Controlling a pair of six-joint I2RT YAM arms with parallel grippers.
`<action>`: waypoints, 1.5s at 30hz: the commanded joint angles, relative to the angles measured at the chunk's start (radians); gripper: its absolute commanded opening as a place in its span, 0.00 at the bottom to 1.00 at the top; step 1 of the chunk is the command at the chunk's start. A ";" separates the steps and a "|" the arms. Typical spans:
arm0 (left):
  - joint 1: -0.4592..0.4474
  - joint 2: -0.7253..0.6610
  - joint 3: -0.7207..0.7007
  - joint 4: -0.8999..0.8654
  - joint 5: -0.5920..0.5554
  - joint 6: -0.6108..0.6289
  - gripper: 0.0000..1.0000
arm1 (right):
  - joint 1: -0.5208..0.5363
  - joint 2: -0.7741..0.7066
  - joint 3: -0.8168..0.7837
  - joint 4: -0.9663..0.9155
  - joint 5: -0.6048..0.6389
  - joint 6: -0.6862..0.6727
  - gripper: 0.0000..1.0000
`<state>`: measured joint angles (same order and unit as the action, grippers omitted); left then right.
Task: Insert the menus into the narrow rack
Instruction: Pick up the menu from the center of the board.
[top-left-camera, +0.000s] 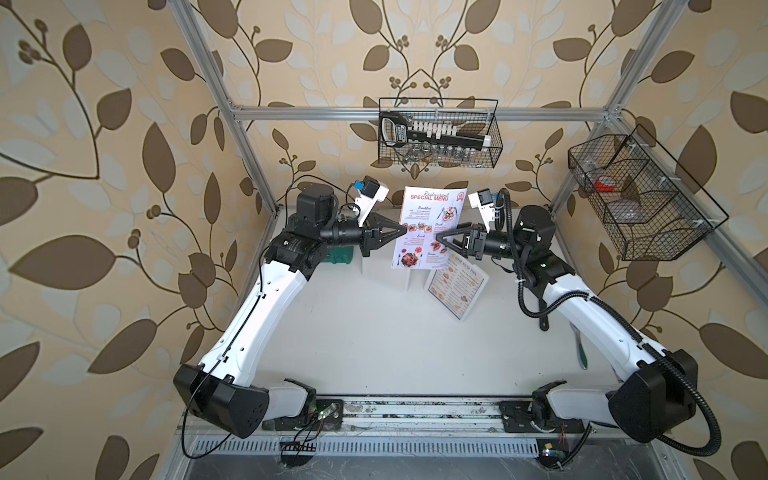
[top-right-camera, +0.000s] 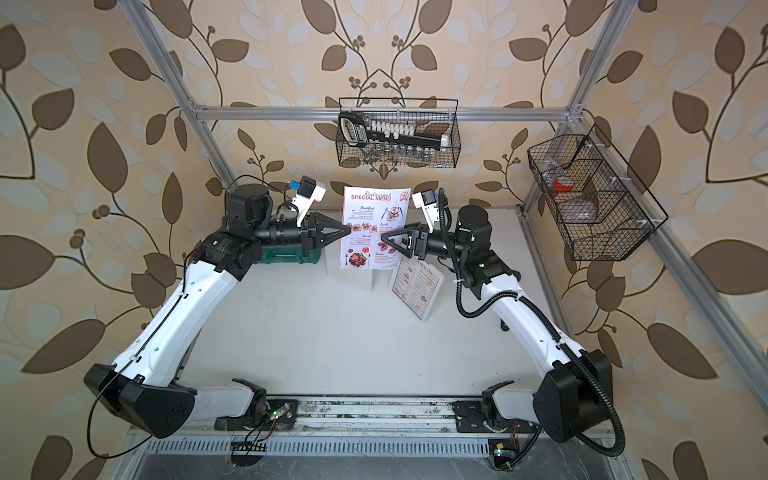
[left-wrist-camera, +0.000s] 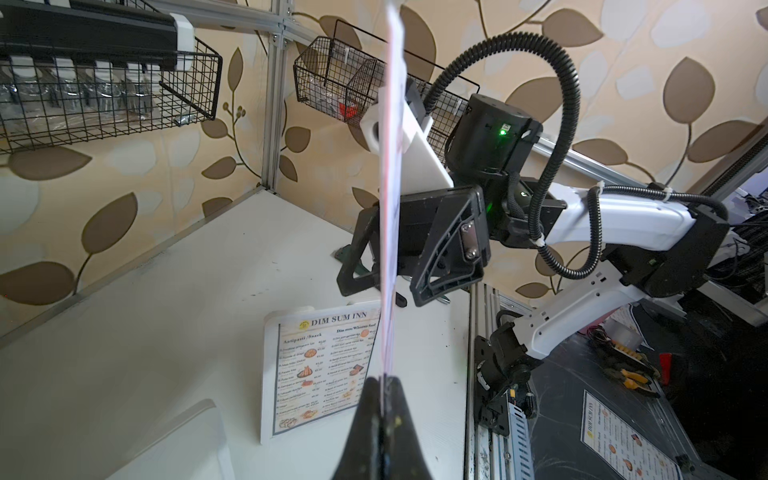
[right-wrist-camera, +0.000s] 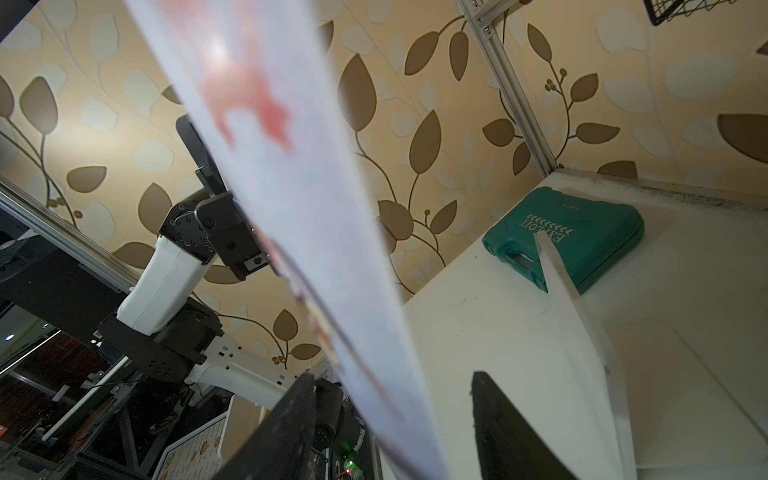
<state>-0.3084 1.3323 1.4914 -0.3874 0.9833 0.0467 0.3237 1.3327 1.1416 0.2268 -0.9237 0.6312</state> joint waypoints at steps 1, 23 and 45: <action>0.018 0.020 0.063 -0.037 0.004 0.060 0.00 | -0.021 0.032 0.059 0.002 0.006 -0.017 0.60; 0.152 0.328 0.335 -0.124 0.140 0.161 0.00 | -0.043 0.316 0.299 0.006 -0.016 -0.039 0.34; 0.204 0.516 0.525 -0.184 0.207 0.207 0.14 | -0.030 0.469 0.411 0.069 -0.013 -0.005 0.01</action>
<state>-0.1181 1.8519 1.9705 -0.5735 1.1446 0.2363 0.2863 1.7817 1.5200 0.2504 -0.9276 0.6094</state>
